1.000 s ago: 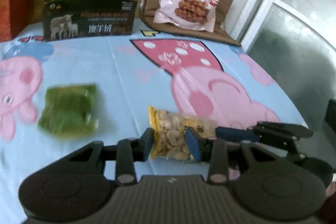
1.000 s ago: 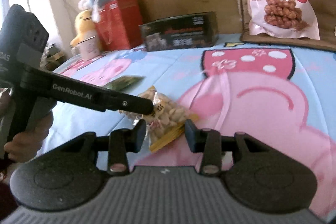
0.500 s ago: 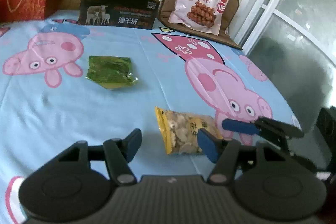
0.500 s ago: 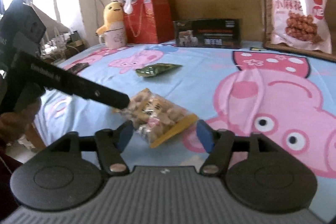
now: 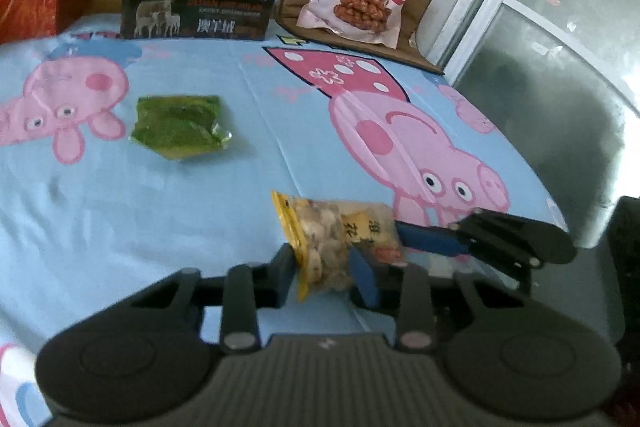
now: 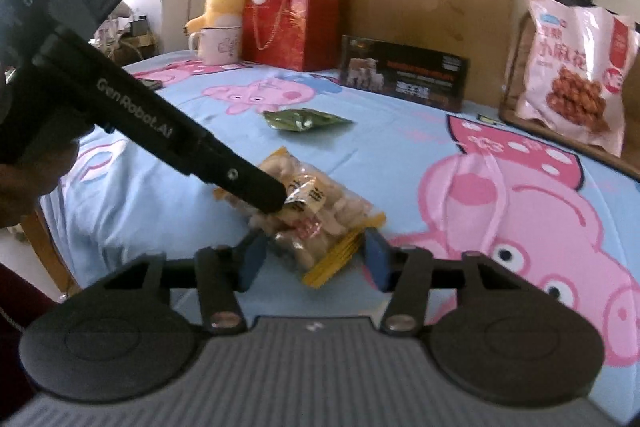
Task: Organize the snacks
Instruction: 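Grasp the clear peanut bag with yellow edge with the right tool, then carry the peanut bag into the black tin box and release it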
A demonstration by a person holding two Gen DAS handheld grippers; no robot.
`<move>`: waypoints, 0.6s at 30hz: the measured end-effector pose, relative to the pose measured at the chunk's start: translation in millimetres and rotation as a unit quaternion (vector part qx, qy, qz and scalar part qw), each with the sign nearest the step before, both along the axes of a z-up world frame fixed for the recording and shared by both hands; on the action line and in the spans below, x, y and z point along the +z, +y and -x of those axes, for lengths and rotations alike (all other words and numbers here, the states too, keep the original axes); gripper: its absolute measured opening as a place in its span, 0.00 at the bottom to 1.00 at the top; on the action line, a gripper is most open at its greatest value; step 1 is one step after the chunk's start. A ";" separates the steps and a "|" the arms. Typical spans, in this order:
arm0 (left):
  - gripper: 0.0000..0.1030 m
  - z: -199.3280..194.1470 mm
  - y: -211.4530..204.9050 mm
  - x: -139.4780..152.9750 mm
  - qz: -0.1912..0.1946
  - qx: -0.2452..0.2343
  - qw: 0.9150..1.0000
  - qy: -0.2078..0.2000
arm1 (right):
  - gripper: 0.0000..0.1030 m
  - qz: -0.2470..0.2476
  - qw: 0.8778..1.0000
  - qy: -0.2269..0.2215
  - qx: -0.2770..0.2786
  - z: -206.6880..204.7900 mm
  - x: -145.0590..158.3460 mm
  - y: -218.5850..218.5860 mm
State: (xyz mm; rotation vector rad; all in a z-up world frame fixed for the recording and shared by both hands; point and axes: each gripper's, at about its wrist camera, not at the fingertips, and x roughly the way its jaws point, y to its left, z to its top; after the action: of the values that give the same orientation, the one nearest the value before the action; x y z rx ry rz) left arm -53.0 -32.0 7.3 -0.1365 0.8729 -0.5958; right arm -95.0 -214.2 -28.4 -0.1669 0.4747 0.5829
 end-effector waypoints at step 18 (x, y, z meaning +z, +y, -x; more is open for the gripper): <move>0.23 -54.1 54.3 56.4 0.042 0.062 0.996 -0.042 | 0.39 -0.078 0.996 -0.003 0.051 -81.2 47.4 28.2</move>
State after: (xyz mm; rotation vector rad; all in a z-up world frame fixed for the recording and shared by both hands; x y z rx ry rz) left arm 1.2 22.3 63.7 -0.2388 0.7531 -0.5181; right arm -13.8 -186.0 19.0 -0.0441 0.4145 0.7175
